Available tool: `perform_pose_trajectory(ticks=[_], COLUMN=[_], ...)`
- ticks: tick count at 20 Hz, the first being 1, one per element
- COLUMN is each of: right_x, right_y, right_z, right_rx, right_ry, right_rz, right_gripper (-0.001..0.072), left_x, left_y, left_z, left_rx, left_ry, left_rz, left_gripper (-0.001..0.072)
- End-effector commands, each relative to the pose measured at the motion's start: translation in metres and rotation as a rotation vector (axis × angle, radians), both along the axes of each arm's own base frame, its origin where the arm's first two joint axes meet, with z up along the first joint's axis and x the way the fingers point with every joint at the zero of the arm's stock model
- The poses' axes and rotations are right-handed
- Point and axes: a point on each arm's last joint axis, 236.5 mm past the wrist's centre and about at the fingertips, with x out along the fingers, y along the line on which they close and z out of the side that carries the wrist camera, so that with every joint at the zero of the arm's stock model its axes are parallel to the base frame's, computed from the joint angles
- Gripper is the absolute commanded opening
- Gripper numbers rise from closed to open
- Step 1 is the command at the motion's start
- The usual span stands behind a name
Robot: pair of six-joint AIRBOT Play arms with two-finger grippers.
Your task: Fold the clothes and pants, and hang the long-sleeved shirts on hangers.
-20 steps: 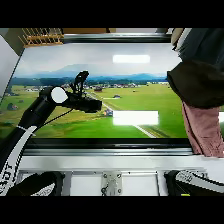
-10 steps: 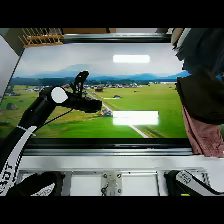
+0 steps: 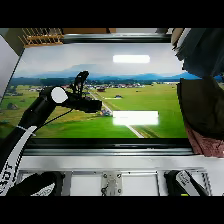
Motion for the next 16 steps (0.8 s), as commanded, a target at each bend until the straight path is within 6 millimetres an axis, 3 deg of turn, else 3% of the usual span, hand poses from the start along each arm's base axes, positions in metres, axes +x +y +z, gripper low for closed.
perform_pose_trajectory(ticks=[1,3,4,7,9,11,13,14,16], right_x=[-0.014,-0.017,-0.018,-0.014,-0.001,0.032,0.075,0.093,0.111], right_y=[0.011,0.014,0.016,0.011,0.002,0.014,0.061,0.096,0.156], right_z=[-0.01,-0.011,-0.01,0.005,0.035,0.078,0.113,0.12,0.115], right_rx=[0.036,0.041,0.039,-0.045,-0.194,-0.317,-0.352,-0.328,-0.29], right_ry=[0.052,0.068,0.072,0.019,-0.09,-0.291,-0.492,-0.559,-0.592], right_rz=[0.001,0.054,0.085,0.135,0.2,0.286,0.485,0.62,0.868], right_gripper=[0.0099,0.0571,0.0655,0.0654,0.0654,0.0654,0.065,0.0643,0.0643], left_x=[0.0,0.0,0.0,0.0,0.0,0.001,0.001,0.001,0.001], left_y=[0.0,0.0,0.0,0.0,0.0,0.0,0.0,0.0,0.0], left_z=[0.0,0.0,0.0,0.0,0.0,0.0,0.0,0.0,-0.001], left_rx=[0.001,0.0,0.001,0.001,0.001,0.0,0.0,0.0,0.0], left_ry=[-0.001,-0.002,-0.002,-0.002,-0.002,-0.004,-0.004,-0.005,-0.003], left_rz=[-0.002,-0.001,-0.001,-0.001,-0.001,-0.001,0.0,0.0,0.001], left_gripper=[0.0002,0.0003,0.0003,0.0003,0.0003,0.0003,0.0003,0.0003,0.0003])
